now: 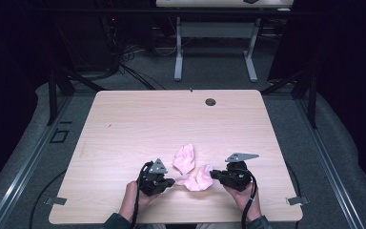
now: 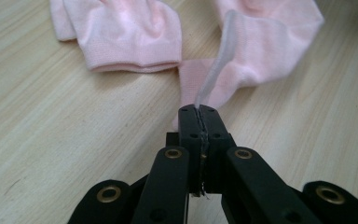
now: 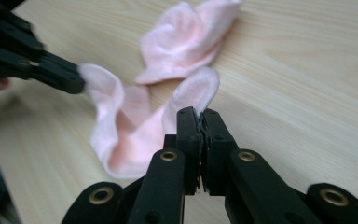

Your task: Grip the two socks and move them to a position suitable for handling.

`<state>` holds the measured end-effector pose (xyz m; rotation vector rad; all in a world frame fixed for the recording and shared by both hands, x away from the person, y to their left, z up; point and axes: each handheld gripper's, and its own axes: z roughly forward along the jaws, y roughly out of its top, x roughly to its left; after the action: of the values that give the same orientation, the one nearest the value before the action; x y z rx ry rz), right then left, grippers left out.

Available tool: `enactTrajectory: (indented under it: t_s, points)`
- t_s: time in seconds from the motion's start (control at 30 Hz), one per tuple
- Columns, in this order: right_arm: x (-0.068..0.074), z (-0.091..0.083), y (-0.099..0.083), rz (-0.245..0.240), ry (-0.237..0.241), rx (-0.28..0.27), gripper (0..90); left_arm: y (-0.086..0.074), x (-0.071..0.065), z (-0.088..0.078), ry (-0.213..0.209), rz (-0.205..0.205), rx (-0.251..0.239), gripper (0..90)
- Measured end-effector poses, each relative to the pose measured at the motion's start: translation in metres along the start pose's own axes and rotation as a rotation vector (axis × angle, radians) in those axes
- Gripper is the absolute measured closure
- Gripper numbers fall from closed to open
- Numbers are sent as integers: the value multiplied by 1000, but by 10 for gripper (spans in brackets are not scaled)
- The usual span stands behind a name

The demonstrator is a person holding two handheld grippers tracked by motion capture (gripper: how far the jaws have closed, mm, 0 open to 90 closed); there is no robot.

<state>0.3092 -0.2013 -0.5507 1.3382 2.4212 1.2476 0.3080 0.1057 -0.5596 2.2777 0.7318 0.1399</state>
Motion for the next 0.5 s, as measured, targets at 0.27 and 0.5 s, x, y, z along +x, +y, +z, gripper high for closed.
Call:
enactTrajectory:
  t_s: [0.27,0.5]
  points:
    - [-7,13,-8,35,-29,43,846,-4,-7,-3,-69,12,17,892]
    - [-14,22,0,23,-27,56,841,0,-24,0,-222,27,39,768]
